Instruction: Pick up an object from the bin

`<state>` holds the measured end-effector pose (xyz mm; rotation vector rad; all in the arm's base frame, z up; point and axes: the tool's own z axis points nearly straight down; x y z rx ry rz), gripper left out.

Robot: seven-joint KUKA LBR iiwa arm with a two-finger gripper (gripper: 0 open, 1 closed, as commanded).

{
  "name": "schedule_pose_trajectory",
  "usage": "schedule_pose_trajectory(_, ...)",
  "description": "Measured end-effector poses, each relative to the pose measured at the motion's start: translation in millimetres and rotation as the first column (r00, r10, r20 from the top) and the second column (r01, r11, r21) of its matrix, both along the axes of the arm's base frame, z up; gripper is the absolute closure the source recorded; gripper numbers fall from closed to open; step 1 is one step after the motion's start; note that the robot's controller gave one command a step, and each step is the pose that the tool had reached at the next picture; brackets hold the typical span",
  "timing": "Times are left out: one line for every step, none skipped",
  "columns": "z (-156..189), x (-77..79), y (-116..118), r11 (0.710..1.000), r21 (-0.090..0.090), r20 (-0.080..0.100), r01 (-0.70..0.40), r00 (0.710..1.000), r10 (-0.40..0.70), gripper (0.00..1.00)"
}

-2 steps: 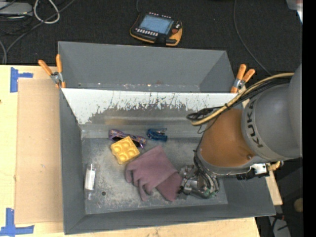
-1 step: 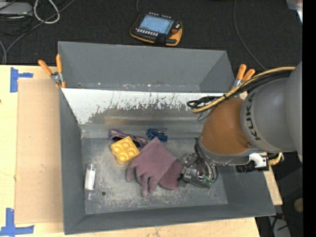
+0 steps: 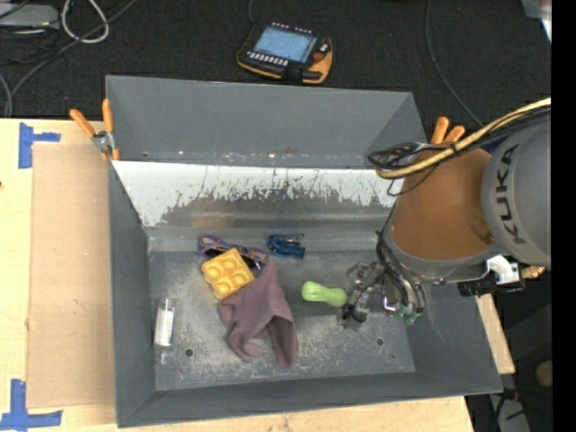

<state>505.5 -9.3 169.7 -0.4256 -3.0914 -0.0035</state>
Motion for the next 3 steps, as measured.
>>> schedule_pose_trajectory(-57.7,6.2,-7.6,1.000,-0.001,0.007,0.022,1.000,-0.022,1.00)
schedule_pose_trajectory(-42.7,-1.0,1.9,1.000,0.000,0.003,0.023,1.000,-0.023,1.00)
schedule_pose_trajectory(-61.2,-1.2,-9.7,1.000,-0.001,0.003,0.028,1.000,-0.028,1.00)
